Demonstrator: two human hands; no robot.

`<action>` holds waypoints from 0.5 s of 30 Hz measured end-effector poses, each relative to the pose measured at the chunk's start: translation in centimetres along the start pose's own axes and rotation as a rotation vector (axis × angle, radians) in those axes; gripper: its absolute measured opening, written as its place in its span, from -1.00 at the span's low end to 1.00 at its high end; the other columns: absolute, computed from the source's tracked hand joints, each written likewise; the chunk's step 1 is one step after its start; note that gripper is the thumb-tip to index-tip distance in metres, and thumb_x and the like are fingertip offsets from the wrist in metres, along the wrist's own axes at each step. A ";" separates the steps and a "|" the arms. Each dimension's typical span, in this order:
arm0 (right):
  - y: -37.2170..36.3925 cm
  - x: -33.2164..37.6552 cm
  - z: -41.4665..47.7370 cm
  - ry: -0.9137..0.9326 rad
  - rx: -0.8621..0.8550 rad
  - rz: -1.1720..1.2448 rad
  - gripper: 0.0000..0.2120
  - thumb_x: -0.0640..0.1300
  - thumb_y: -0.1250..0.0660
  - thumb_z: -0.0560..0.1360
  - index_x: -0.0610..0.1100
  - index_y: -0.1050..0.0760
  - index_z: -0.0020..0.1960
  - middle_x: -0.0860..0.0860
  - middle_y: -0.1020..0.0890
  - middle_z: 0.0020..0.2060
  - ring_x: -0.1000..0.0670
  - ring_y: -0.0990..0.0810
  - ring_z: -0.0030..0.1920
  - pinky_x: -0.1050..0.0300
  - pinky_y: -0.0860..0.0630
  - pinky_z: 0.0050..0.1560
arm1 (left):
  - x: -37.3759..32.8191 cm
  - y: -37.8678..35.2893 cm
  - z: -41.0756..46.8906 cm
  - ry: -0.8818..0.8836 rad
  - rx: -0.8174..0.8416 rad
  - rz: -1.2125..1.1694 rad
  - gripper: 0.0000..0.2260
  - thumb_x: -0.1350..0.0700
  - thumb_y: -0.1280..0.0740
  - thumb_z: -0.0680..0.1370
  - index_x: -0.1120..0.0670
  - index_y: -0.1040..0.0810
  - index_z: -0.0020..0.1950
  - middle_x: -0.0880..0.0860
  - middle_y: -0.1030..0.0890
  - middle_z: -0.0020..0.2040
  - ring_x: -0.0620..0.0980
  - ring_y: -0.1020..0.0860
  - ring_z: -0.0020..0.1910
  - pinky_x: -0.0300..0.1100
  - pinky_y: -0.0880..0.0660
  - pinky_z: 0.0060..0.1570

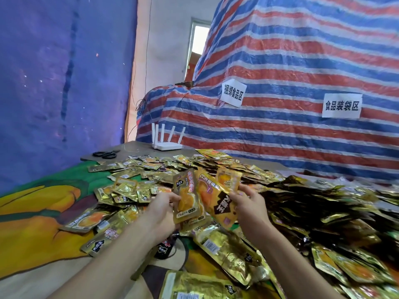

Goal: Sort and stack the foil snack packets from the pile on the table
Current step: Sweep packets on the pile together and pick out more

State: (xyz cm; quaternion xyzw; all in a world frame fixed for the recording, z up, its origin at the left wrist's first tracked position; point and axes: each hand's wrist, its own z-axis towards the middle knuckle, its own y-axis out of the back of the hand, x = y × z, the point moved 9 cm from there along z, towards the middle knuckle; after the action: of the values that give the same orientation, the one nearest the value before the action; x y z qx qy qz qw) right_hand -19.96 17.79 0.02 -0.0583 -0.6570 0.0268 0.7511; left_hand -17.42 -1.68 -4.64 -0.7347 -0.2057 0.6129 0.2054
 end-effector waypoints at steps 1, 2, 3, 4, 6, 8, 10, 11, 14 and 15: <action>-0.6 -0.6 -0.3 -0.043 0.061 0.063 -0.73 -0.37 -0.28 0.59 -0.01 -0.55 0.04 -0.17 -0.75 -0.16 -0.16 -0.75 -0.18 -0.09 -0.68 -0.24 | 0.2 -0.1 -0.1 0.002 -0.015 0.034 -0.84 0.23 -0.15 0.57 0.22 -0.49 0.04 0.23 -0.55 -0.03 0.24 -0.55 -0.01 0.25 -0.44 0.25; -1.2 -1.0 -0.6 -0.077 0.130 0.106 -0.70 -0.41 -0.27 0.58 -0.04 -0.55 0.08 -0.18 -0.75 -0.16 -0.16 -0.75 -0.17 -0.08 -0.67 -0.23 | 0.2 -0.1 -0.2 -0.004 -0.043 0.071 -0.85 0.25 -0.15 0.56 0.22 -0.48 0.05 0.23 -0.53 -0.03 0.24 -0.55 -0.04 0.23 -0.50 0.15; -1.7 -1.2 -0.9 -0.096 0.202 0.110 -0.65 -0.46 -0.25 0.55 -0.06 -0.55 0.14 -0.19 -0.75 -0.13 -0.17 -0.74 -0.14 -0.07 -0.65 -0.21 | 0.1 0.1 -0.2 -0.019 -0.070 0.095 -0.86 0.27 -0.16 0.56 0.22 -0.47 0.06 0.23 -0.52 -0.04 0.23 -0.55 -0.07 0.21 -0.53 0.06; -2.3 -1.3 -1.3 -0.096 0.281 0.074 -0.56 -0.52 -0.23 0.51 -0.07 -0.56 0.19 -0.21 -0.74 -0.07 -0.19 -0.73 -0.09 -0.06 -0.64 -0.18 | -0.1 0.2 -0.3 -0.035 -0.090 0.102 -0.86 0.30 -0.16 0.57 0.23 -0.46 0.08 0.24 -0.51 -0.03 0.24 -0.55 -0.05 0.19 -0.55 0.01; -3.3 -1.4 -2.2 -0.071 0.420 -0.059 -0.38 -0.59 -0.20 0.40 0.01 -0.59 0.21 -0.20 -0.72 0.01 -0.22 -0.70 0.03 -0.06 -0.64 -0.14 | -0.5 0.3 -0.4 -0.077 -0.093 0.126 -0.77 0.32 -0.16 0.58 0.26 -0.44 0.23 0.27 -0.53 0.05 0.27 -0.54 0.09 0.23 -0.52 0.12; -3.7 -1.6 -2.9 -0.035 0.458 -0.202 -0.32 -0.58 -0.19 0.33 0.08 -0.60 0.16 -0.16 -0.71 -0.01 -0.21 -0.70 0.02 -0.08 -0.66 -0.17 | -0.9 -0.1 -0.5 -0.119 -0.065 0.189 -0.69 0.32 -0.16 0.61 0.29 -0.43 0.34 0.26 -0.58 0.08 0.25 -0.53 0.16 0.23 -0.46 0.23; -4.0 -1.5 -3.3 0.004 0.434 -0.298 -0.43 -0.53 -0.26 0.34 0.02 -0.56 0.15 -0.11 -0.69 -0.06 -0.10 -0.71 -0.05 -0.05 -0.68 -0.15 | -1.1 -0.8 -0.7 -0.152 -0.034 0.249 -0.70 0.32 -0.14 0.63 0.21 -0.52 0.31 0.24 -0.66 0.03 0.21 -0.57 0.10 0.15 -0.52 0.12; -4.2 -1.4 -3.5 0.022 0.425 -0.311 -0.52 -0.48 -0.31 0.37 -0.01 -0.54 0.13 -0.07 -0.70 -0.09 -0.04 -0.72 -0.10 0.02 -0.68 -0.18 | -1.1 -1.1 -0.8 -0.165 -0.023 0.263 -0.70 0.31 -0.14 0.63 0.16 -0.55 0.29 0.24 -0.69 0.04 0.21 -0.60 0.10 0.13 -0.54 0.07; -4.2 -0.7 -3.8 0.102 0.381 -0.328 -0.64 -0.41 -0.36 0.42 0.02 -0.56 0.04 0.01 -0.72 -0.13 0.06 -0.72 -0.11 0.21 -0.64 -0.25 | -1.5 -1.5 -0.8 -0.205 0.001 0.238 -0.71 0.32 -0.14 0.64 0.11 -0.55 0.27 0.24 -0.69 0.06 0.21 -0.62 0.09 0.14 -0.57 0.01; -3.9 -0.5 -3.7 0.123 0.329 -0.345 -0.62 -0.43 -0.33 0.45 0.05 -0.55 0.01 0.02 -0.72 -0.13 0.06 -0.71 -0.11 0.18 -0.65 -0.22 | -1.8 -1.5 -0.9 -0.234 0.004 0.224 -0.71 0.33 -0.15 0.64 0.11 -0.54 0.26 0.23 -0.68 0.06 0.21 -0.62 0.07 0.12 -0.56 0.00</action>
State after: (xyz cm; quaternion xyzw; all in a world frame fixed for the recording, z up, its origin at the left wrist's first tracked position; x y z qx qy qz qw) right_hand -16.47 13.69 -0.44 0.1763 -0.5972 0.0011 0.7825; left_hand -16.95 -1.48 -2.19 -0.6763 -0.1437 0.7137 0.1119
